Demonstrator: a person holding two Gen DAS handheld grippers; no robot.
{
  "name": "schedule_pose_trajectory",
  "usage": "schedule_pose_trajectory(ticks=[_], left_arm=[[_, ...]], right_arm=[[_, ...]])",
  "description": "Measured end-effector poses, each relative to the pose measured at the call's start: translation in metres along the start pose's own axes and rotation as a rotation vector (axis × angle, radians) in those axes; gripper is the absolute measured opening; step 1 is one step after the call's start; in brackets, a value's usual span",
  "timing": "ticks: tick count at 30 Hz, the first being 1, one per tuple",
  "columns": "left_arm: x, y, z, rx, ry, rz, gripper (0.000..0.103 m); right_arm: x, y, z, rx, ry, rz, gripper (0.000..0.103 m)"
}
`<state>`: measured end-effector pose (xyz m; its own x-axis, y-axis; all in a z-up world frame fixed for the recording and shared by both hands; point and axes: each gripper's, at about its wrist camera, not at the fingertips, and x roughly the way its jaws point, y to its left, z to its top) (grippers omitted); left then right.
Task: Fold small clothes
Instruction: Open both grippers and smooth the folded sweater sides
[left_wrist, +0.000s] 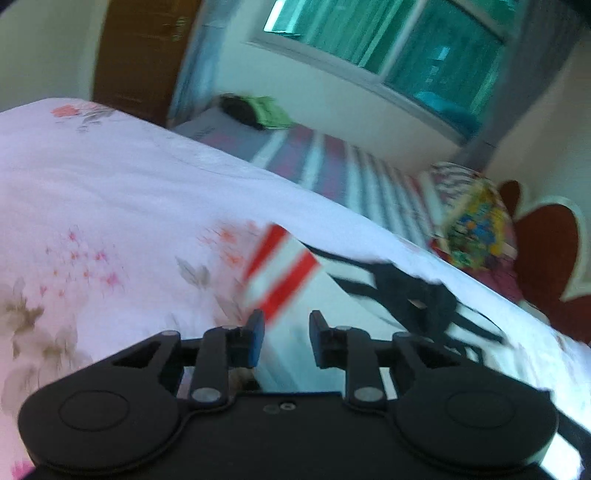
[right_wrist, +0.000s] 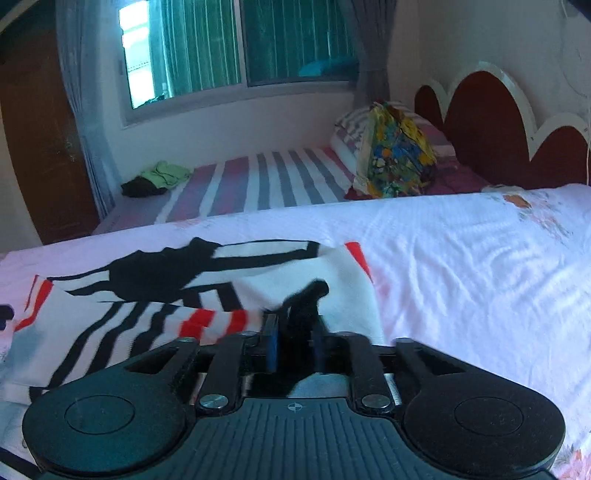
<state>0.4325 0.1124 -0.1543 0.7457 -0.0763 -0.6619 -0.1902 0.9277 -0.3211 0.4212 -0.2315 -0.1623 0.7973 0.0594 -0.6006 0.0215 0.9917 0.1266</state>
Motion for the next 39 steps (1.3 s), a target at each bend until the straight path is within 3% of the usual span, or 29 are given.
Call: schedule_pose_trajectory(ticks=[2, 4, 6, 9, 12, 16, 19, 21, 24, 27, 29, 31, 33, 34, 36, 39], left_arm=[[-0.006, -0.004, -0.017, 0.029, 0.029, -0.008, 0.03], [-0.004, -0.002, -0.034, 0.035, 0.066, 0.003, 0.03], [0.0, 0.006, -0.048, 0.046, 0.065, 0.047, 0.032], [0.004, 0.022, -0.056, 0.024, 0.045, 0.047, 0.032], [0.002, 0.019, -0.057, 0.059, 0.033, 0.058, 0.032], [-0.01, 0.028, -0.055, 0.003, 0.03, 0.074, 0.03], [-0.025, 0.019, -0.058, 0.058, -0.003, 0.093, 0.028], [-0.025, 0.02, -0.065, 0.081, -0.009, 0.107, 0.03], [-0.026, 0.034, -0.066, -0.009, 0.001, 0.099, 0.033], [-0.042, 0.024, -0.063, 0.017, -0.018, 0.113, 0.026], [-0.056, 0.018, -0.065, 0.013, -0.035, 0.084, 0.026], [-0.056, 0.012, -0.069, 0.043, -0.039, 0.094, 0.031], [-0.042, 0.018, -0.073, 0.023, 0.008, 0.141, 0.028], [-0.033, 0.025, -0.074, -0.009, 0.041, 0.164, 0.028], [-0.034, 0.035, -0.076, -0.06, 0.036, 0.158, 0.028], [-0.047, 0.03, -0.074, -0.046, 0.032, 0.169, 0.029]], right_arm=[[0.001, 0.006, -0.002, -0.019, -0.017, -0.016, 0.064], [0.002, 0.006, -0.003, -0.056, -0.028, -0.09, 0.064], [0.012, 0.0, -0.005, -0.069, 0.015, -0.118, 0.064], [0.034, -0.006, -0.017, -0.088, 0.157, -0.092, 0.064], [0.029, -0.01, -0.018, -0.068, 0.147, -0.086, 0.064], [-0.001, -0.004, -0.012, -0.043, 0.083, 0.005, 0.064], [0.005, 0.003, -0.018, -0.101, 0.125, 0.014, 0.064], [0.022, 0.0, -0.025, -0.097, 0.205, -0.001, 0.064], [0.02, -0.01, -0.021, -0.03, 0.204, 0.014, 0.064], [-0.001, -0.009, -0.012, -0.005, 0.138, 0.07, 0.064], [-0.008, -0.001, -0.009, -0.024, 0.123, 0.094, 0.064], [-0.001, 0.006, -0.014, -0.066, 0.159, 0.104, 0.064], [0.015, 0.008, -0.022, -0.09, 0.219, 0.076, 0.064], [0.019, 0.006, -0.027, -0.093, 0.223, 0.069, 0.064], [0.016, 0.002, -0.026, -0.098, 0.219, 0.072, 0.064], [0.007, -0.007, -0.022, -0.071, 0.214, 0.073, 0.064]])
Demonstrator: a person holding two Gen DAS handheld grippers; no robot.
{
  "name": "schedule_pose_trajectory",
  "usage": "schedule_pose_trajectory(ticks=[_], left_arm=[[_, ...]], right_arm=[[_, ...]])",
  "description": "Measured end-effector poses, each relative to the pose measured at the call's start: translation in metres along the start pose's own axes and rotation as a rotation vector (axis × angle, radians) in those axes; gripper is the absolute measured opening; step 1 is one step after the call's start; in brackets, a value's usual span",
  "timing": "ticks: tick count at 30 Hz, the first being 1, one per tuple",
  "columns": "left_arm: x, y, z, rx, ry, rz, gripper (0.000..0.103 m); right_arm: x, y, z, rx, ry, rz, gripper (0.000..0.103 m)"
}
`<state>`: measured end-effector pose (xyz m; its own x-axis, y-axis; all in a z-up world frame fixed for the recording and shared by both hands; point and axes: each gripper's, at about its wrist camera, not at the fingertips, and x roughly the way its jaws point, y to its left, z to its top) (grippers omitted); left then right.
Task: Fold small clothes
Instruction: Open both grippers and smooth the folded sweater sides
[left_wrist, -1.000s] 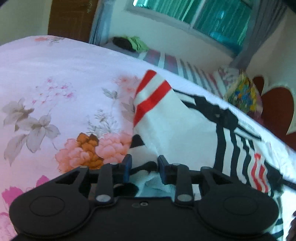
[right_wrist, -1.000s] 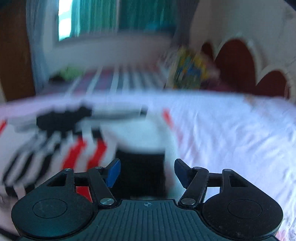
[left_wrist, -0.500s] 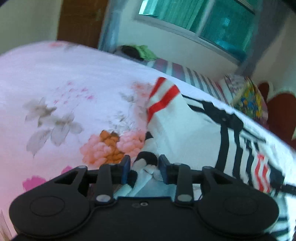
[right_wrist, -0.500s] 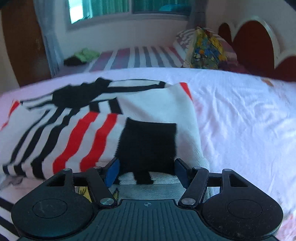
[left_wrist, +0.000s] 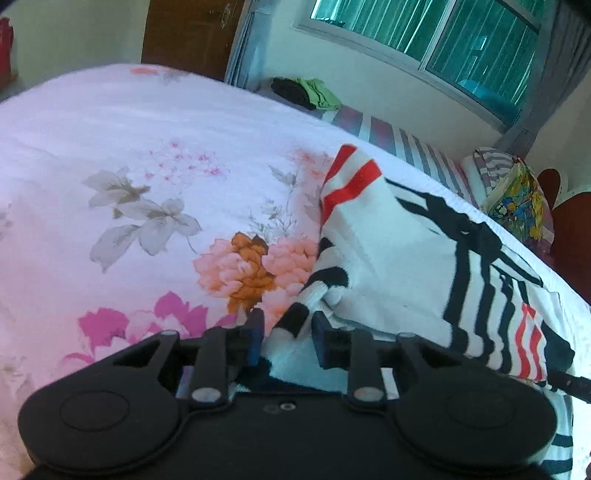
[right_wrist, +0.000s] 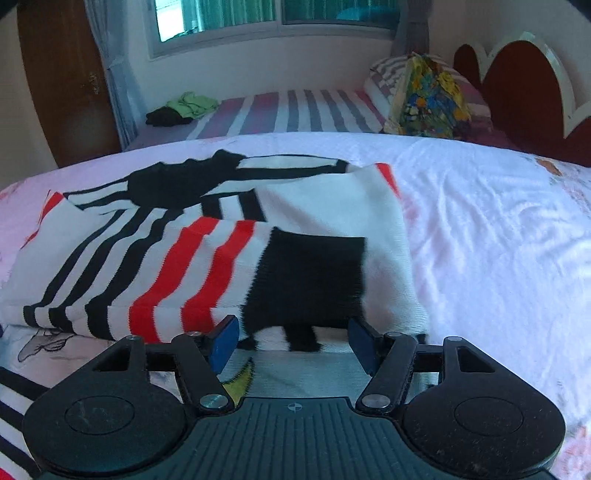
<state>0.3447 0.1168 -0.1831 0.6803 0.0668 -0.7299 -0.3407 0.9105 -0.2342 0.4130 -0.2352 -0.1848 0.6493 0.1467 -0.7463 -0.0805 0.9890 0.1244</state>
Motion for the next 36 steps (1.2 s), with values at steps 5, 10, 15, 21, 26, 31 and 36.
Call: schedule_pose_trajectory(ticks=[5, 10, 15, 21, 26, 31, 36], left_arm=[[-0.03, -0.026, -0.006, 0.06, -0.026, -0.056, 0.034], [-0.037, -0.066, -0.029, 0.124, 0.015, -0.143, 0.038], [-0.018, -0.08, -0.054, 0.202, 0.086, -0.115, 0.037], [-0.028, -0.05, -0.062, 0.259, 0.096, -0.113, 0.033], [-0.034, -0.041, -0.062, 0.288, 0.1, -0.125, 0.032], [-0.041, -0.036, -0.065, 0.3, 0.097, -0.148, 0.034], [-0.049, -0.031, -0.072, 0.326, 0.101, -0.172, 0.036]], right_arm=[[-0.03, 0.014, -0.006, -0.03, -0.038, 0.092, 0.064], [-0.033, 0.042, -0.025, -0.059, -0.022, 0.154, 0.064], [-0.033, 0.061, -0.047, -0.13, 0.019, 0.18, 0.064], [-0.04, 0.025, -0.075, -0.145, 0.062, 0.051, 0.064], [-0.062, -0.012, -0.091, -0.104, 0.055, -0.062, 0.064], [-0.102, -0.045, -0.105, 0.01, 0.005, -0.141, 0.064], [-0.158, -0.068, -0.11, 0.005, -0.063, -0.224, 0.064]])
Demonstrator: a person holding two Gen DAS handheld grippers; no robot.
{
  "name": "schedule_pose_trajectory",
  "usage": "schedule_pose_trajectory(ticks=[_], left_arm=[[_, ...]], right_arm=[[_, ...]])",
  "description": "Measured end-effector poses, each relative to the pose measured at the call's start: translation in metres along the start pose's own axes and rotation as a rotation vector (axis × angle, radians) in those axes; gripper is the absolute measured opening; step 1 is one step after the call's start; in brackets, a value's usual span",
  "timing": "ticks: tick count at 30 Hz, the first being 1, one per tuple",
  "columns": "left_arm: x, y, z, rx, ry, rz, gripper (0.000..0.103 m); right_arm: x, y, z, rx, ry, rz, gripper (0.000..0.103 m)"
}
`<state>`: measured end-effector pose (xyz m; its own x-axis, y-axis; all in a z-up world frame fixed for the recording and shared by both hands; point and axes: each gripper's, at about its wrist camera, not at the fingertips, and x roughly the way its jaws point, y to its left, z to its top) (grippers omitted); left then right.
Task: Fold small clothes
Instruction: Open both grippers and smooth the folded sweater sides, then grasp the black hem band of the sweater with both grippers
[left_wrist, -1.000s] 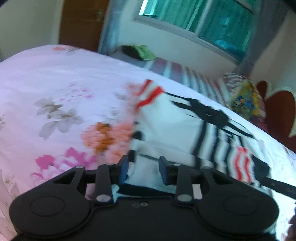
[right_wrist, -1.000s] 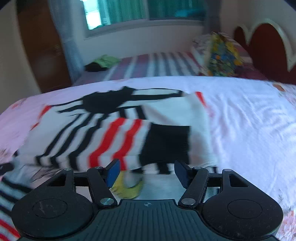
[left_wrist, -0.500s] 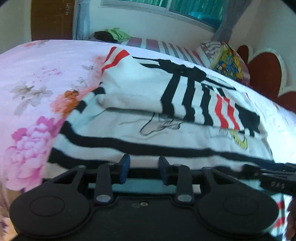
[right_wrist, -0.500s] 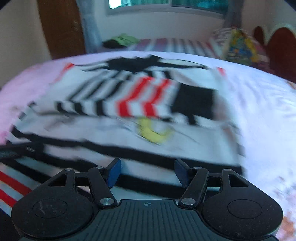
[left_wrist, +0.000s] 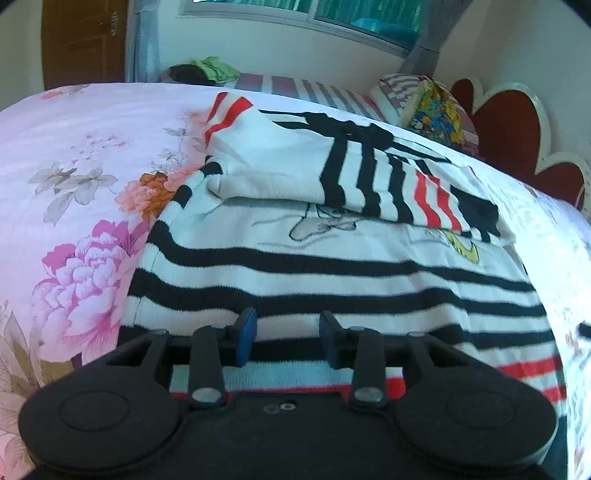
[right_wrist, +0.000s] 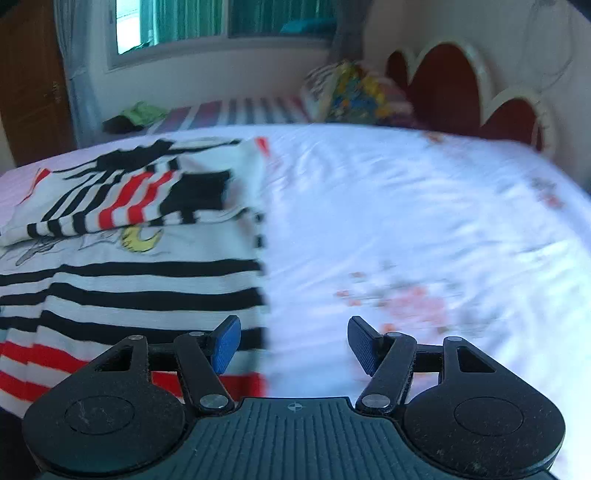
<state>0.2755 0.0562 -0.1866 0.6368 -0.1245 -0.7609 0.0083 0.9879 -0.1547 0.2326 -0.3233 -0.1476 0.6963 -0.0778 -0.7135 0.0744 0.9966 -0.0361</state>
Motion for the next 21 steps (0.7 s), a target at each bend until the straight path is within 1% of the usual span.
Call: schedule_pose_trajectory(ticks=[3, 6, 8, 9, 12, 15, 18, 21], left_arm=[[-0.002, 0.0, -0.005, 0.018, -0.004, -0.005, 0.036], [-0.007, -0.001, -0.009, 0.009, -0.006, -0.012, 0.036], [-0.012, -0.004, -0.011, 0.002, -0.006, -0.026, 0.036], [-0.016, -0.007, -0.012, 0.002, -0.009, -0.042, 0.036], [-0.026, -0.022, -0.017, 0.022, -0.011, -0.082, 0.037], [-0.028, -0.042, -0.024, 0.054, 0.002, -0.114, 0.038], [-0.023, -0.052, -0.031, 0.065, 0.01, -0.105, 0.038], [-0.015, -0.05, -0.037, 0.054, 0.029, -0.077, 0.038]], right_arm=[[-0.033, -0.026, 0.004, -0.011, -0.056, -0.076, 0.064], [-0.061, -0.05, 0.0, -0.04, -0.095, -0.148, 0.064], [-0.071, -0.056, -0.006, -0.058, -0.104, -0.16, 0.064], [-0.073, -0.056, -0.008, -0.054, -0.101, -0.15, 0.064], [-0.065, -0.039, -0.017, -0.035, -0.084, -0.071, 0.064], [-0.049, 0.002, -0.025, -0.032, -0.066, 0.063, 0.064], [-0.03, 0.051, -0.029, -0.02, -0.027, 0.201, 0.064], [-0.015, 0.1, -0.029, -0.06, -0.004, 0.287, 0.064]])
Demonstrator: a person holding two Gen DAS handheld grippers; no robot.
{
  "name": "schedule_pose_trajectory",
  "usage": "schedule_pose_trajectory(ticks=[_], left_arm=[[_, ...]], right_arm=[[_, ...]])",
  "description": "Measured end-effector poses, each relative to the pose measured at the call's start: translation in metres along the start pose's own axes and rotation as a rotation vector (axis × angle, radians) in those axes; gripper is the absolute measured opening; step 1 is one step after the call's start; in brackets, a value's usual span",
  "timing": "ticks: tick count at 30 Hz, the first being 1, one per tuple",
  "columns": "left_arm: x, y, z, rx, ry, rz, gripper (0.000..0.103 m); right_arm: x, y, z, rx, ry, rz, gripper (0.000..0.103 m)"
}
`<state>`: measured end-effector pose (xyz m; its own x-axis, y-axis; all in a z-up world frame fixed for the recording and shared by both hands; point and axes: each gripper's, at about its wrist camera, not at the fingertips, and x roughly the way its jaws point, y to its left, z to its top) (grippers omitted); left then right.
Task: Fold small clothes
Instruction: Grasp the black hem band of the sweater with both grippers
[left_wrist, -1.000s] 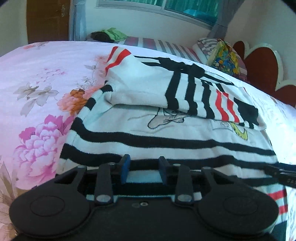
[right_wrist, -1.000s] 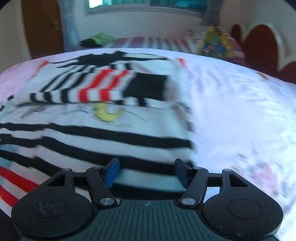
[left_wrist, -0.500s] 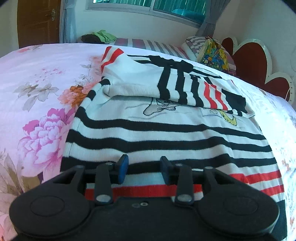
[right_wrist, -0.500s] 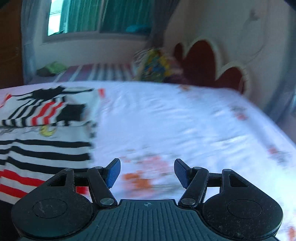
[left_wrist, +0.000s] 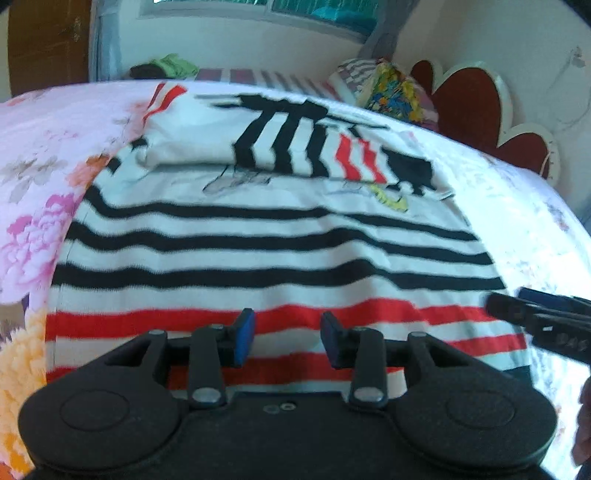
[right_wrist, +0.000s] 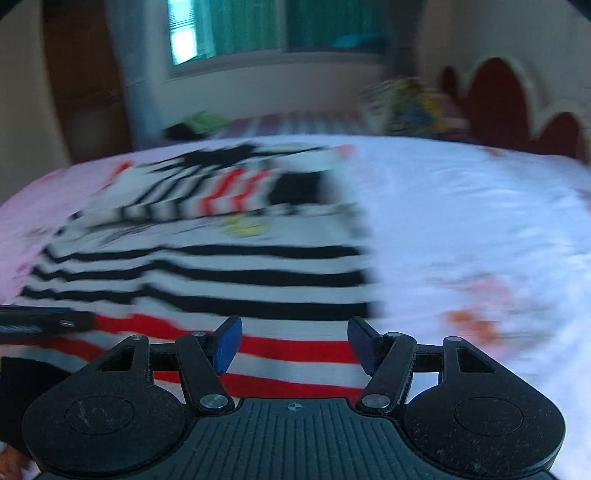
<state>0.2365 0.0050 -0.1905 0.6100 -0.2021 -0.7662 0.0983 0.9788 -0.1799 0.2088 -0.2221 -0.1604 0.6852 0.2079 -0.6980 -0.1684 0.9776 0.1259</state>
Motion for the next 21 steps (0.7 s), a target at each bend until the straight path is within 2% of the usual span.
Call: schedule_pose_trajectory(ticks=[3, 7, 8, 12, 15, 21], left_arm=[[-0.001, 0.005, -0.006, 0.015, -0.012, 0.012, 0.036], [-0.013, 0.018, -0.016, 0.02, -0.02, 0.016, 0.034], [-0.016, 0.022, -0.019, 0.02, -0.024, 0.016, 0.032], [-0.03, 0.033, -0.029, 0.018, -0.023, 0.022, 0.031], [-0.037, 0.034, -0.032, -0.004, -0.013, 0.031, 0.031], [-0.051, 0.026, -0.038, -0.033, -0.004, 0.053, 0.044]], right_arm=[[0.019, 0.026, 0.0, -0.03, 0.035, 0.057, 0.064], [0.037, 0.023, -0.011, -0.083, 0.093, 0.018, 0.064], [0.035, 0.015, -0.013, -0.085, 0.093, 0.01, 0.064], [0.022, -0.007, -0.024, -0.079, 0.106, -0.06, 0.064], [0.009, -0.009, -0.029, -0.071, 0.115, -0.082, 0.064], [-0.023, 0.013, -0.031, -0.061, 0.086, -0.003, 0.064]])
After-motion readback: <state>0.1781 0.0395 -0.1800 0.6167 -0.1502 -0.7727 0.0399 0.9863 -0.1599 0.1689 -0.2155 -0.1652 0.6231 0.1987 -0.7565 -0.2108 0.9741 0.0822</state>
